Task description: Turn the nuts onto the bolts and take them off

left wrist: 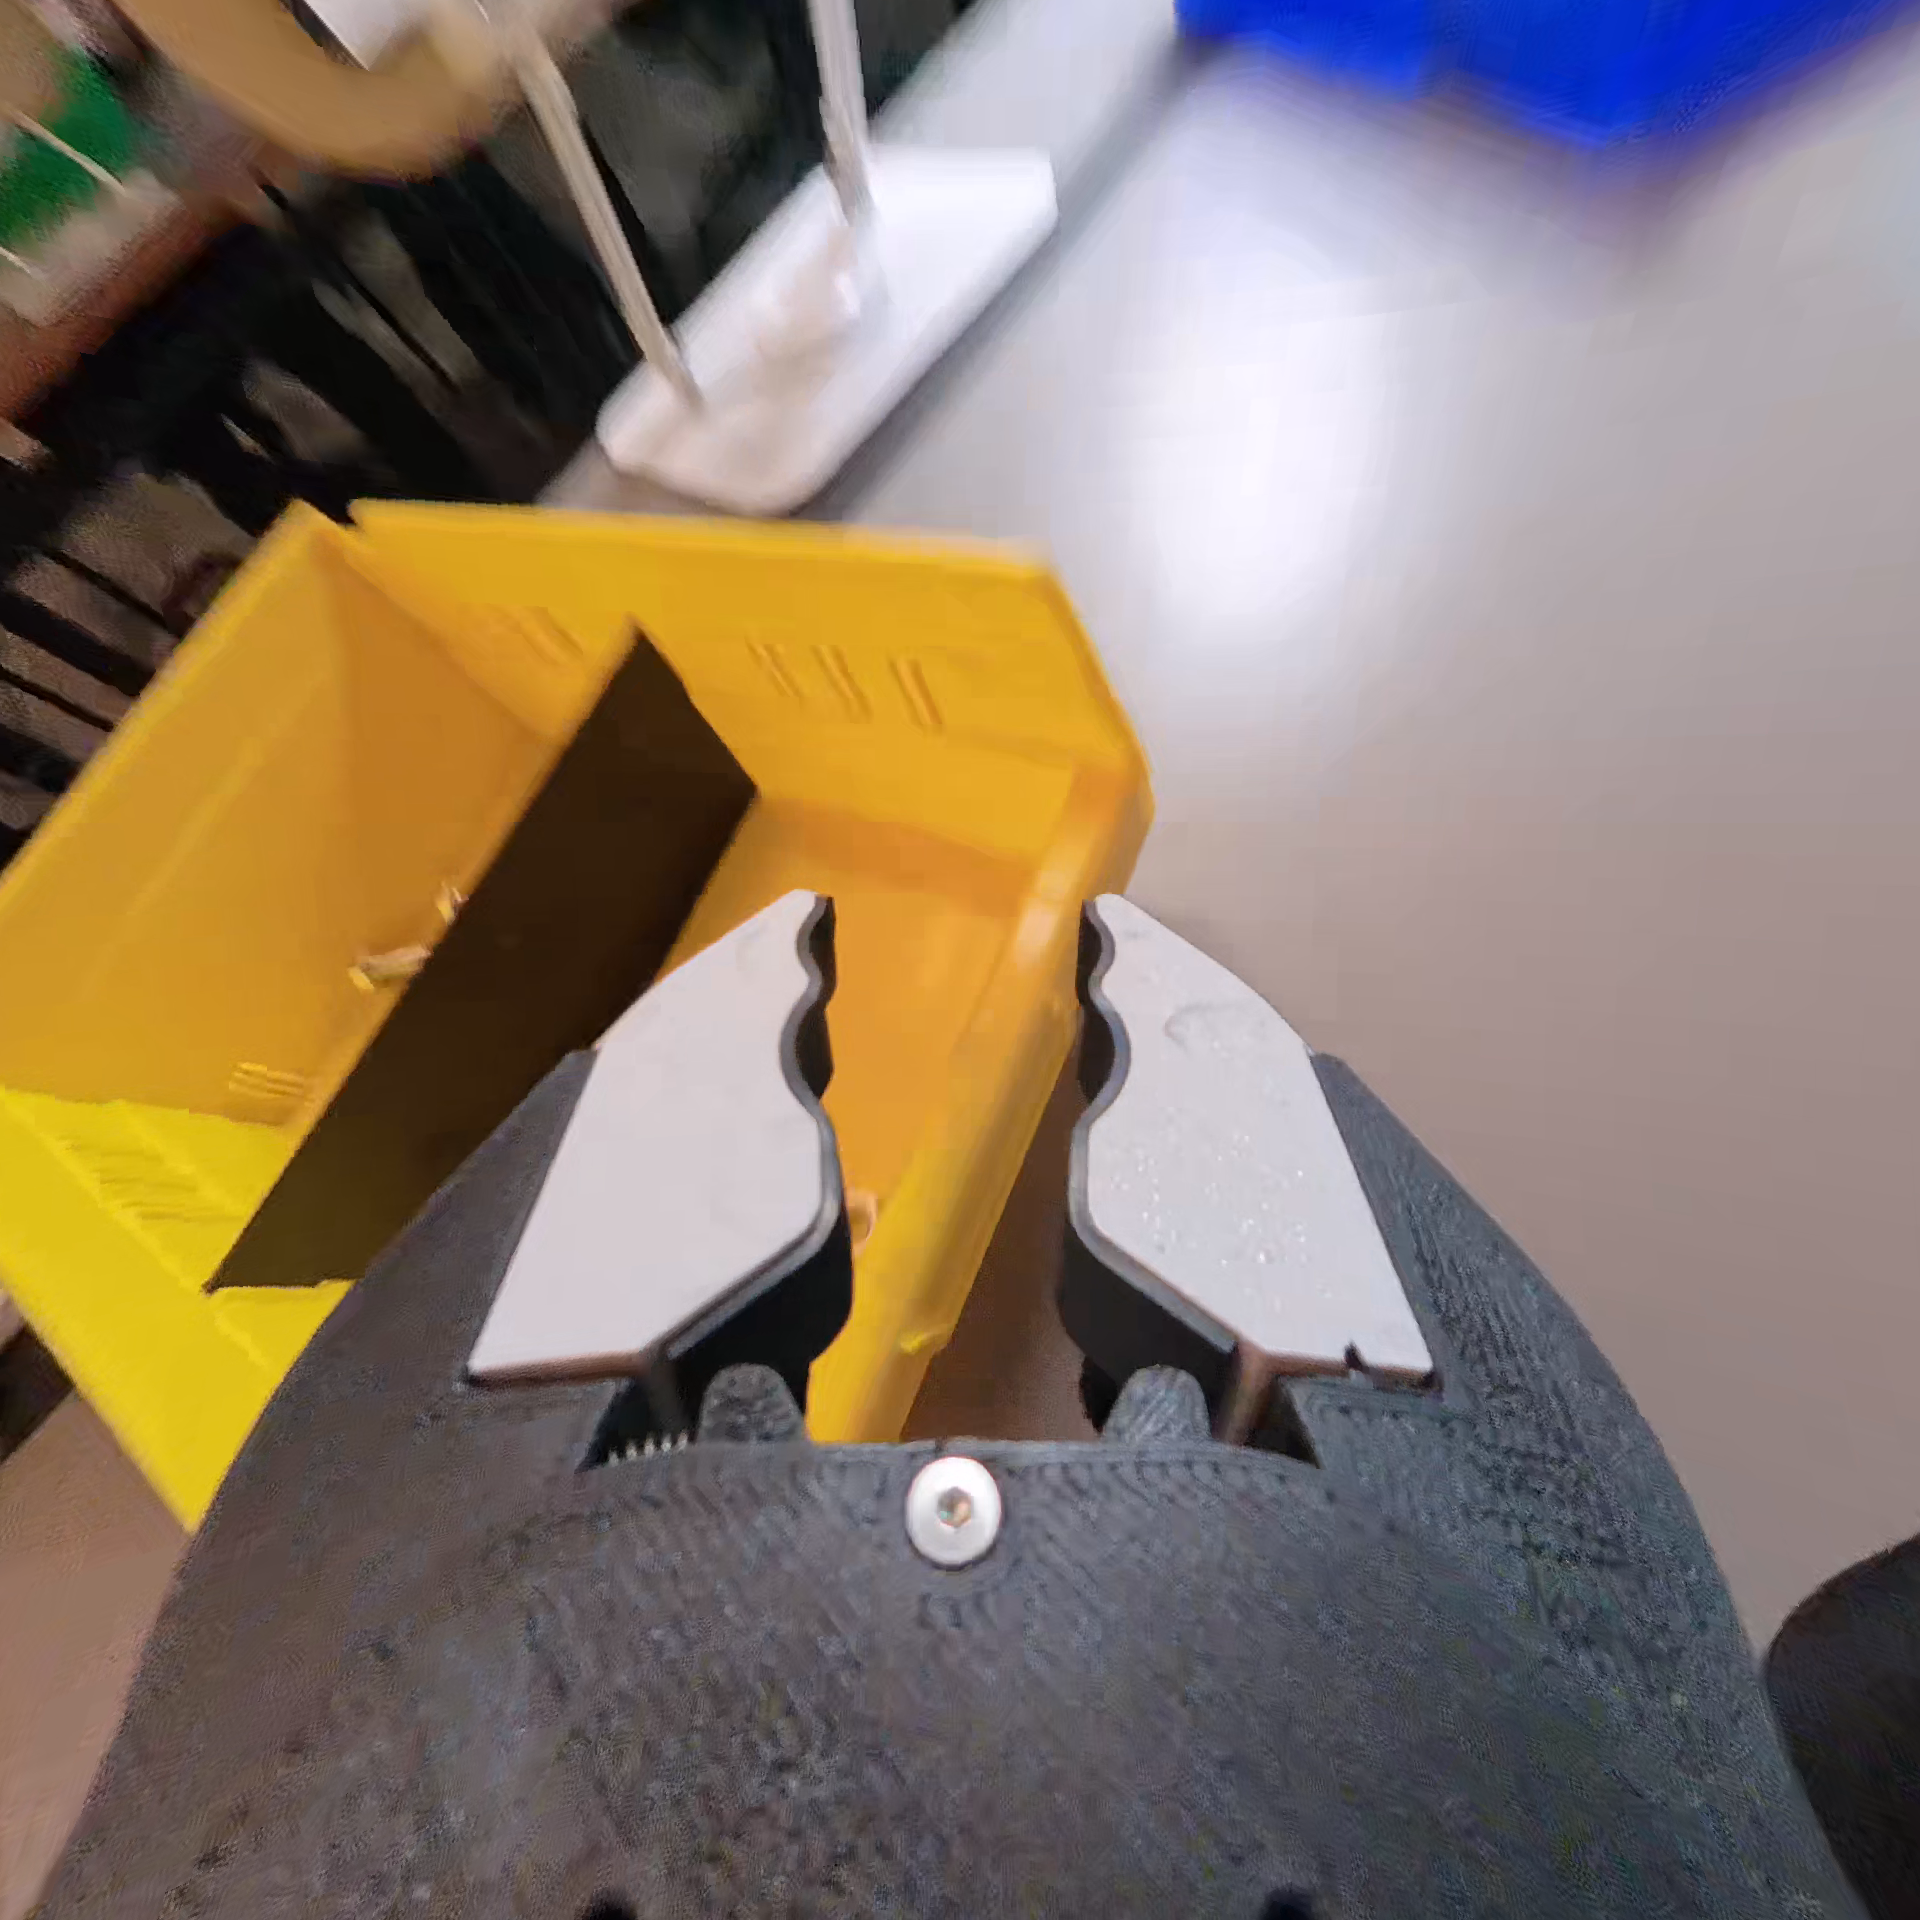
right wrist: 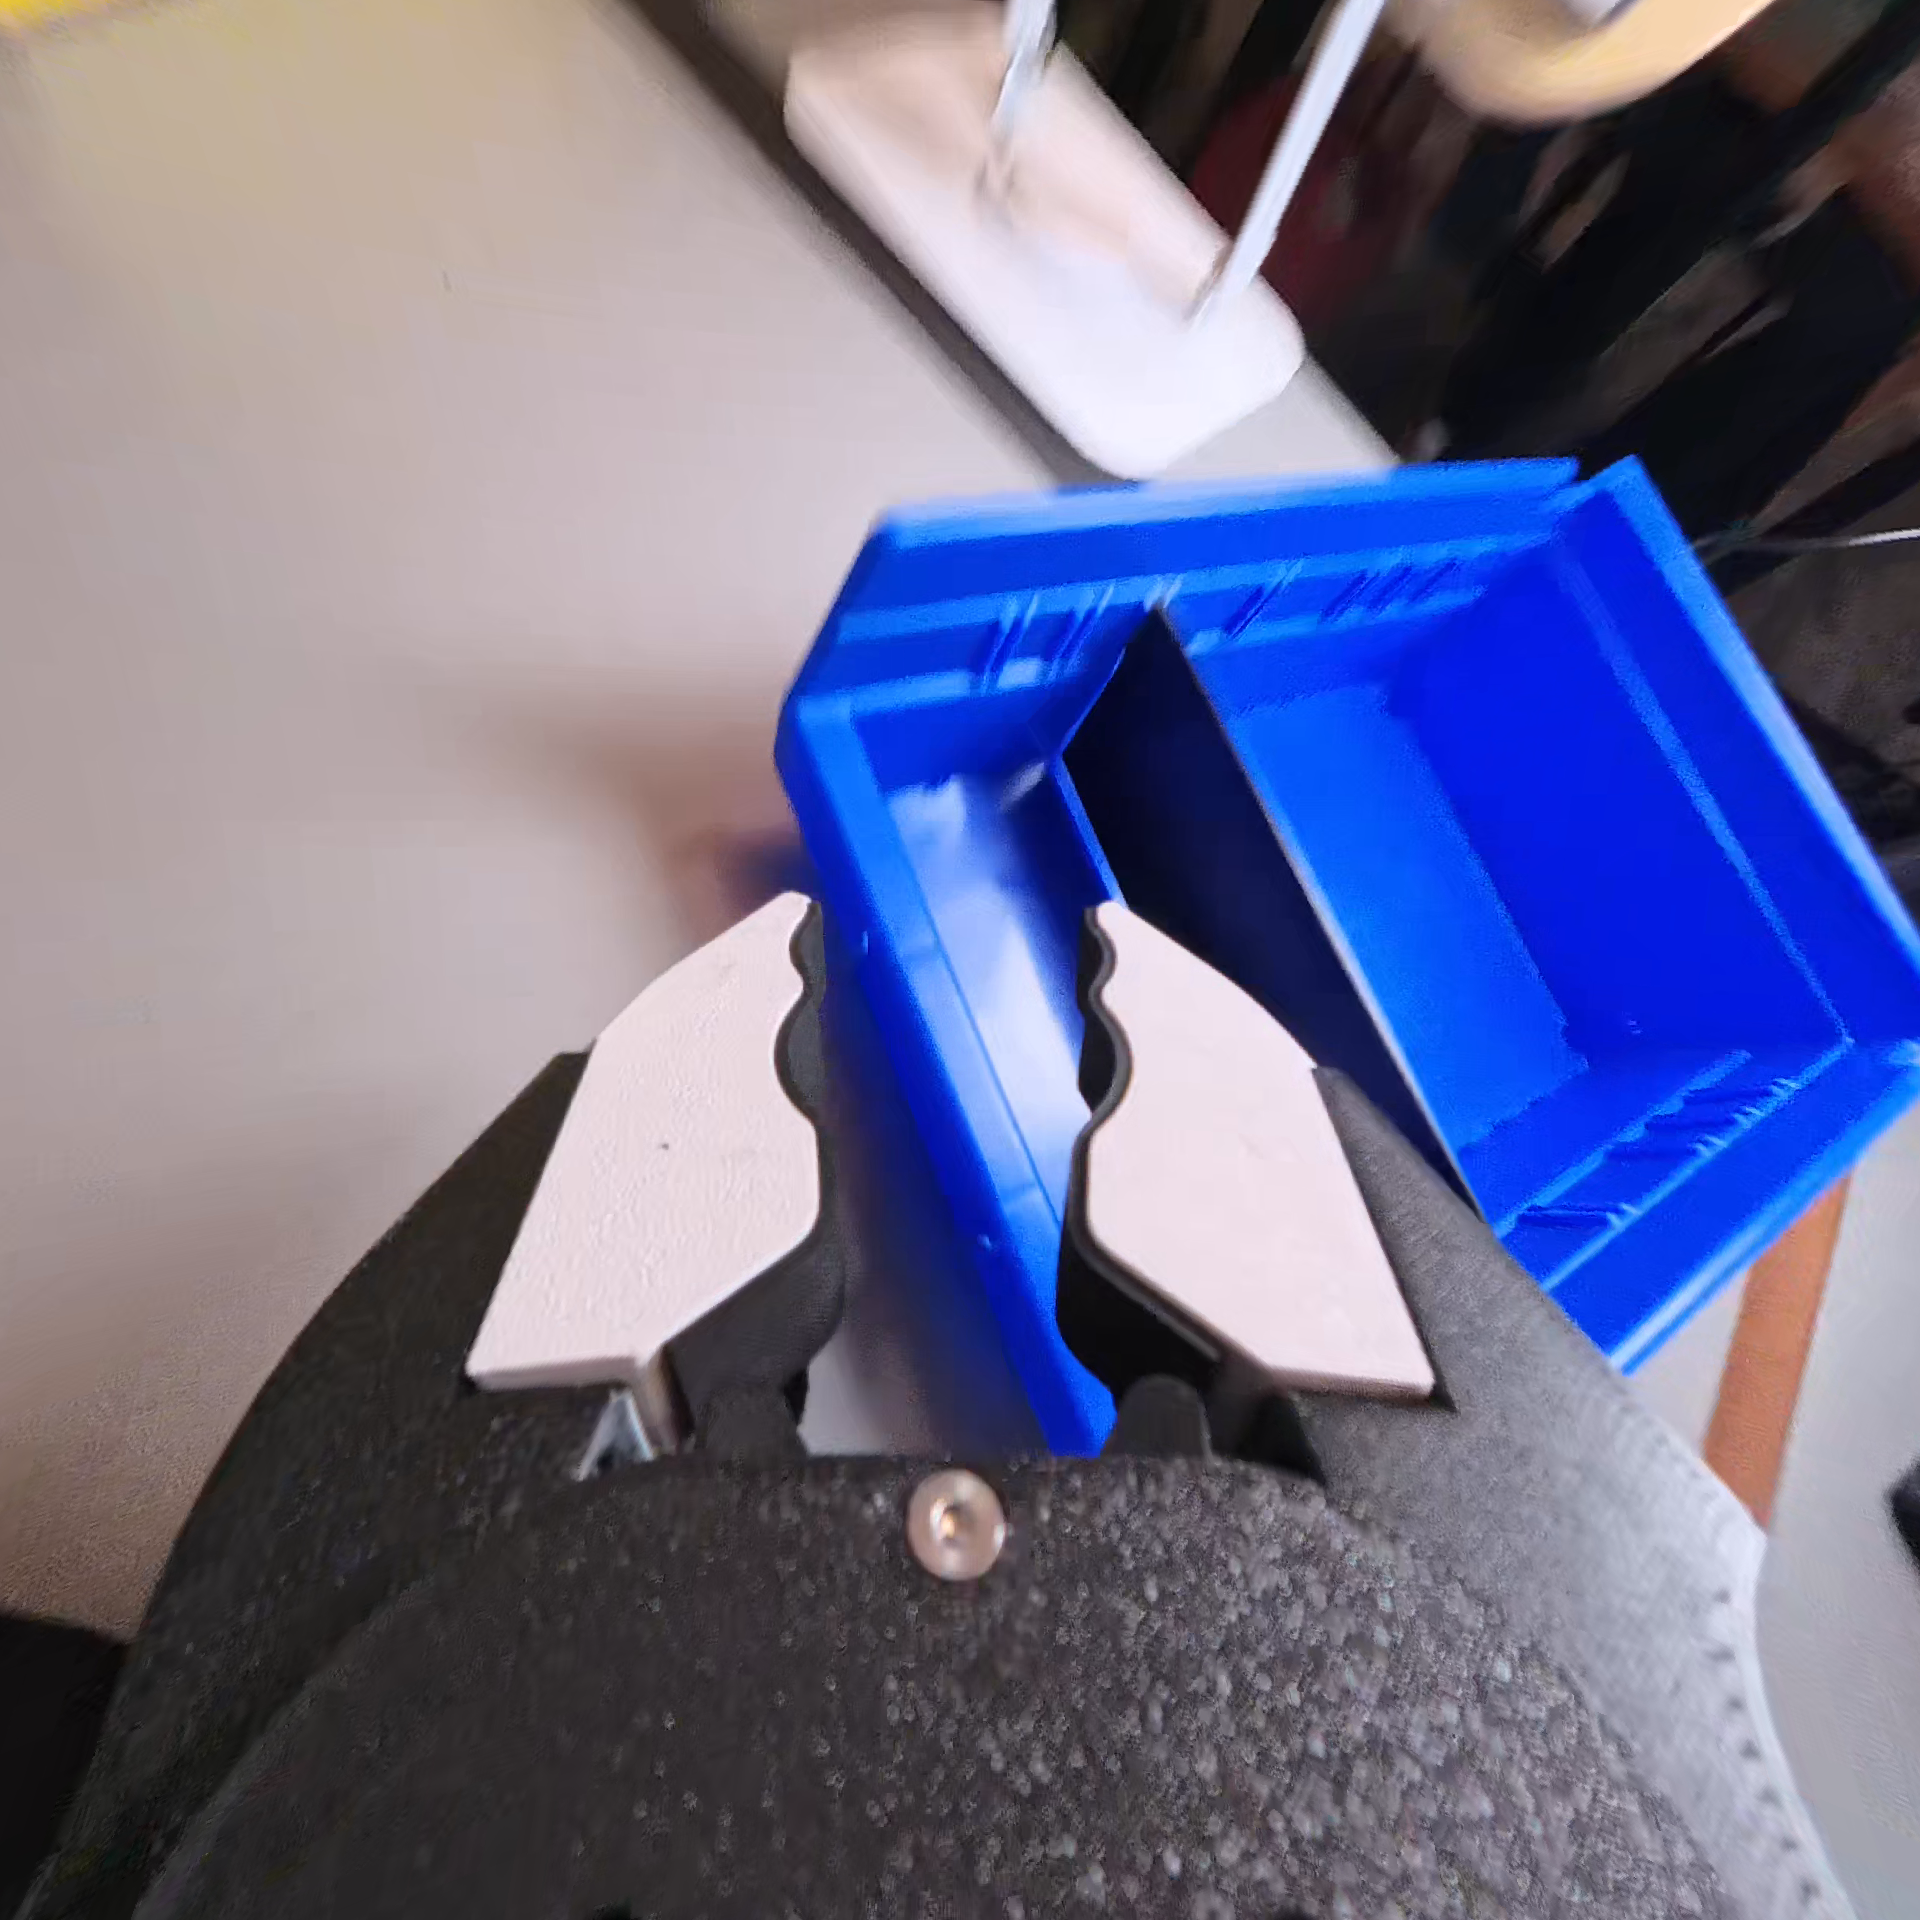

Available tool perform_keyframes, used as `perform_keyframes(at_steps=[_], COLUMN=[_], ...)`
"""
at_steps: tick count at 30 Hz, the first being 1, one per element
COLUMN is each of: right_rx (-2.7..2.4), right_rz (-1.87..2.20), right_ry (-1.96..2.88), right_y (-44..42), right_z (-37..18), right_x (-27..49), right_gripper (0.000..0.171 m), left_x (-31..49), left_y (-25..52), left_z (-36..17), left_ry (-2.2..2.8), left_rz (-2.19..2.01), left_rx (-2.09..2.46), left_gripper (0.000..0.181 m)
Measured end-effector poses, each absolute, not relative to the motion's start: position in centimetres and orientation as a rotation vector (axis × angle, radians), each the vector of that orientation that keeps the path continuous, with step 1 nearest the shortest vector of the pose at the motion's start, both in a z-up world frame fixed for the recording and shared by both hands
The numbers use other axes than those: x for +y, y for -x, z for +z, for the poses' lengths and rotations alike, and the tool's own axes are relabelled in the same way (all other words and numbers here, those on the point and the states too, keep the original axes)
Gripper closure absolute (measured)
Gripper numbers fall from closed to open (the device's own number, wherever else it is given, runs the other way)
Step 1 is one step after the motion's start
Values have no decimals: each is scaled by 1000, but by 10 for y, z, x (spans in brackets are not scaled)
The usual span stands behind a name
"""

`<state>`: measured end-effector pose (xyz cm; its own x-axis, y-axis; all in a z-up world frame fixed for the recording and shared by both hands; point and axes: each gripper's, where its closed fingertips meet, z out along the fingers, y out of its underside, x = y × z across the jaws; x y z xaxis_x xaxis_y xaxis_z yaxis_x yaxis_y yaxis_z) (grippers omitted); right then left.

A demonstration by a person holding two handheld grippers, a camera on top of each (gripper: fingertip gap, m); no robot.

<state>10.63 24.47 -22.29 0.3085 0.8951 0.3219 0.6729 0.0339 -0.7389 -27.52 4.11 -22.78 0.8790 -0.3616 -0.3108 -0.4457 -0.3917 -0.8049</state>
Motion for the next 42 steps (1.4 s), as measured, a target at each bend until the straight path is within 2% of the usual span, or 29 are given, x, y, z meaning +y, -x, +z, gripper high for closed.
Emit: perform_keyframes(at_steps=[5, 10, 18, 42], right_rx=[-940, -753, -606, -570], right_rz=[637, 767, 782, 840], right_ry=[1490, 1319, 1239, 1191], right_y=[-116, -143, -184, -209], right_z=[-129, -91, -123, -124], right_x=[225, 195, 180, 179], right_gripper=[125, 120, 113, 113], left_x=[26, -6, -28, -29], left_y=[243, 215, 207, 219], left_z=[-134, -88, -135, -140], left_ry=[1595, 1344, 1291, 1295], left_rz=[-131, -265, -220, -230], left_rx=[264, 129, 10, -32], left_gripper=[135, 134, 138, 136])
